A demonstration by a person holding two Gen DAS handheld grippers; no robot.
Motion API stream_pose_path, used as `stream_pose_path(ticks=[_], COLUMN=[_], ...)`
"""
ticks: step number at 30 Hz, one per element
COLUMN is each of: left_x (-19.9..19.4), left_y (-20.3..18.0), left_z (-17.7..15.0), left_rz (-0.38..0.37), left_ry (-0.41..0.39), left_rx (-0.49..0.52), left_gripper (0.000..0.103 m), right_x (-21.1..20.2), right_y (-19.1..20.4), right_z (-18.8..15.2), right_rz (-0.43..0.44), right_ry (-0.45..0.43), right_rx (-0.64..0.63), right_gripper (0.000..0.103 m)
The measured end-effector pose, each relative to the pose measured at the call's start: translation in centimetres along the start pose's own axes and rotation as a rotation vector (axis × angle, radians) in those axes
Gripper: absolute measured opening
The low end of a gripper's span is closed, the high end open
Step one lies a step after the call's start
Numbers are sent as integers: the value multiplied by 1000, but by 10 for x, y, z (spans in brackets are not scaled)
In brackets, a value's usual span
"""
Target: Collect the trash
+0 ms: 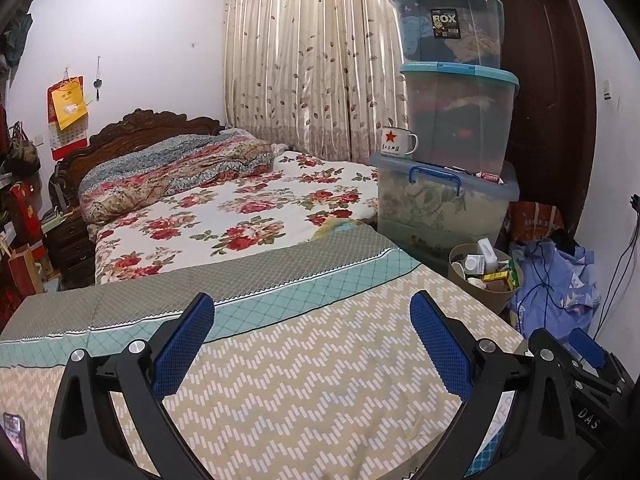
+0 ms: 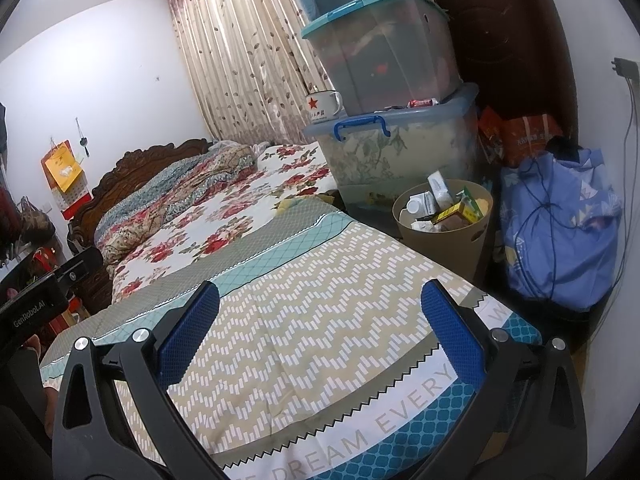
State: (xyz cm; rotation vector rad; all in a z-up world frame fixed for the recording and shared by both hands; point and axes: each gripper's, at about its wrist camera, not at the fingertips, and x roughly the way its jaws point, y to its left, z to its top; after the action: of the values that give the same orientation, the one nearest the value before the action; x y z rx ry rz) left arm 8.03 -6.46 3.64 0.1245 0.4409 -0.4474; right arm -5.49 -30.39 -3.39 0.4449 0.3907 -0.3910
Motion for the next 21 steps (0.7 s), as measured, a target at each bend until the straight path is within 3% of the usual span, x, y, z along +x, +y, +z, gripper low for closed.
stream_pose_path(ticks=[21], left_x=[0], left_y=[-1], left_z=[-1], left_rz=[-12], left_ry=[2], left_rx=[14], left_gripper=[94], right_x=[2], right_y=[2], right_z=[0], right_rz=[4], right_ry=[-3], right_rx=[-6], right_gripper=[100])
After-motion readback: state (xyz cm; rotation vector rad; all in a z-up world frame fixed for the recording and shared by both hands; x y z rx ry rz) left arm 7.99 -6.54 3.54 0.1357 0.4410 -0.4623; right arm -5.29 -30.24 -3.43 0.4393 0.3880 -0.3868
